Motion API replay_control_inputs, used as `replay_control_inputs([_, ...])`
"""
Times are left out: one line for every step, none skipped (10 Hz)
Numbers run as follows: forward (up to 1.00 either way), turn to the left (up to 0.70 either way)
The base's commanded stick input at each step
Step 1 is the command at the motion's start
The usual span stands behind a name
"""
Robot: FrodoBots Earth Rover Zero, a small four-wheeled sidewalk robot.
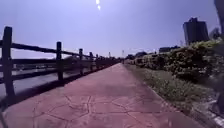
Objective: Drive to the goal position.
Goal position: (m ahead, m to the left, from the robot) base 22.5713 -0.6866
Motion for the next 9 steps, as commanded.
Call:
replay_control_inputs([1.0, 0.01])
replay_control_inputs([1.0, 0.01])
replay_control_inputs([1.0, 0.01])
replay_control_inputs([1.0, 0.01])
replay_control_inputs([1.0, 0.01])
replay_control_inputs([1.0, 0.01])
replay_control_inputs([1.0, 0.01])
replay_control_inputs([1.0, 0.01])
replay_control_inputs([1.0, 0.01])
